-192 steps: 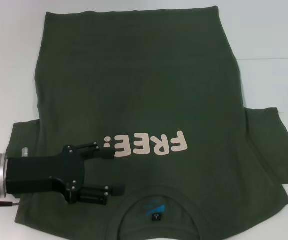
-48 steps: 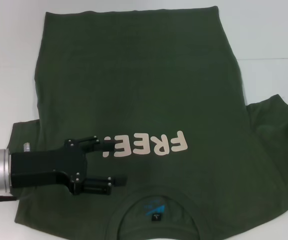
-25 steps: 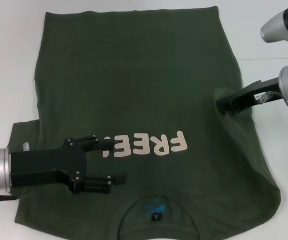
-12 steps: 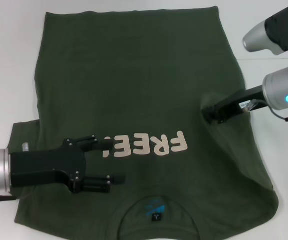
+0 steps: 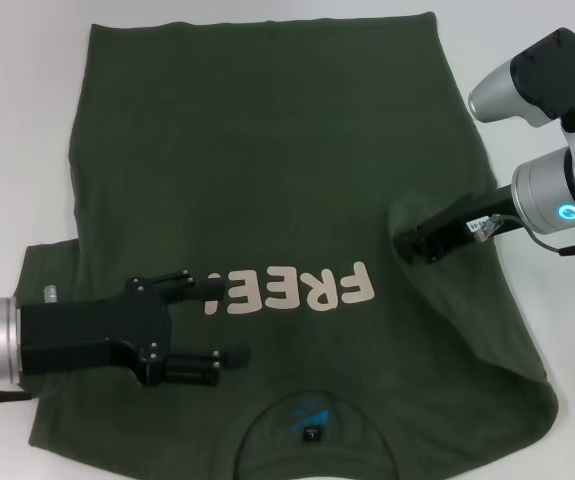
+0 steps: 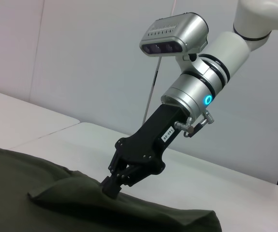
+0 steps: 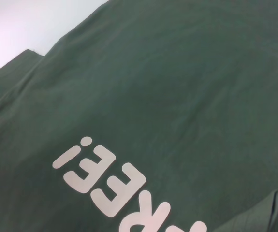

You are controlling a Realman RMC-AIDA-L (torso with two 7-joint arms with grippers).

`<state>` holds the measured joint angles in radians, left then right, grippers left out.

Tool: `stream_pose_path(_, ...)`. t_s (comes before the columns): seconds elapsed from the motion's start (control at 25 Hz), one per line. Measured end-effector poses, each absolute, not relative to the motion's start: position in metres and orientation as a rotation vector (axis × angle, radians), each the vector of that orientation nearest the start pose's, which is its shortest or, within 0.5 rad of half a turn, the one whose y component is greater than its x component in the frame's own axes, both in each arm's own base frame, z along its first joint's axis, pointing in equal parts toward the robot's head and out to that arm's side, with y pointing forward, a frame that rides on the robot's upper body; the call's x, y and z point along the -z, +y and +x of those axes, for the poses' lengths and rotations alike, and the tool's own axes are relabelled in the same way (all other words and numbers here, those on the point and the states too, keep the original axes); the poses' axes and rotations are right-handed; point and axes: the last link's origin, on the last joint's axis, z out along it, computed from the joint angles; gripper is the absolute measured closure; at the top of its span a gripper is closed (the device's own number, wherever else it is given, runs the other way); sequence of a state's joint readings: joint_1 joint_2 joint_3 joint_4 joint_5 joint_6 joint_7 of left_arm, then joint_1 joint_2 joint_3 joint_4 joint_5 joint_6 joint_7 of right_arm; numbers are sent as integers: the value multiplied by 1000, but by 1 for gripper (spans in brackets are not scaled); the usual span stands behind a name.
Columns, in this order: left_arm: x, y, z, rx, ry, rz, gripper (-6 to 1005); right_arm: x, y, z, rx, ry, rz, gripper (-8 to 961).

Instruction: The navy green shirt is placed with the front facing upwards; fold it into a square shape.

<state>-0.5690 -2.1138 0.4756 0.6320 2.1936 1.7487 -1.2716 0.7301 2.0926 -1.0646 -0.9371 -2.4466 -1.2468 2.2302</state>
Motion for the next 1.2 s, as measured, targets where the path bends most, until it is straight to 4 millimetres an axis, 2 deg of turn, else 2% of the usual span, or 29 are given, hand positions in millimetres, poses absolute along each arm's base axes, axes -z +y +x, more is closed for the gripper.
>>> stream_pose_path(0.24,7,307,-255,806,-532,-2842,60,11,408,204,73,923,-2578,911)
stream_pose_path(0.44,7,308,-255,806,-532,-2841,61,11,407,201,27,903,-2598,676)
stream_pose_path(0.68,7,308,-255,807,-533,-2839,61,0,401,200,-90,821,-2636,459)
stream_pose_path(0.88,7,311,-255,818,-544,-2810,62,-12,378,210,-286,669,-2713,350)
stream_pose_path(1.12,8,314,-258,806,-601,-2778,63,-29,339,239,-504,480,-2757,220)
stream_pose_path(1.2,8,315,-259,803,-636,-2763,63,-30,323,247,-543,398,-2794,142)
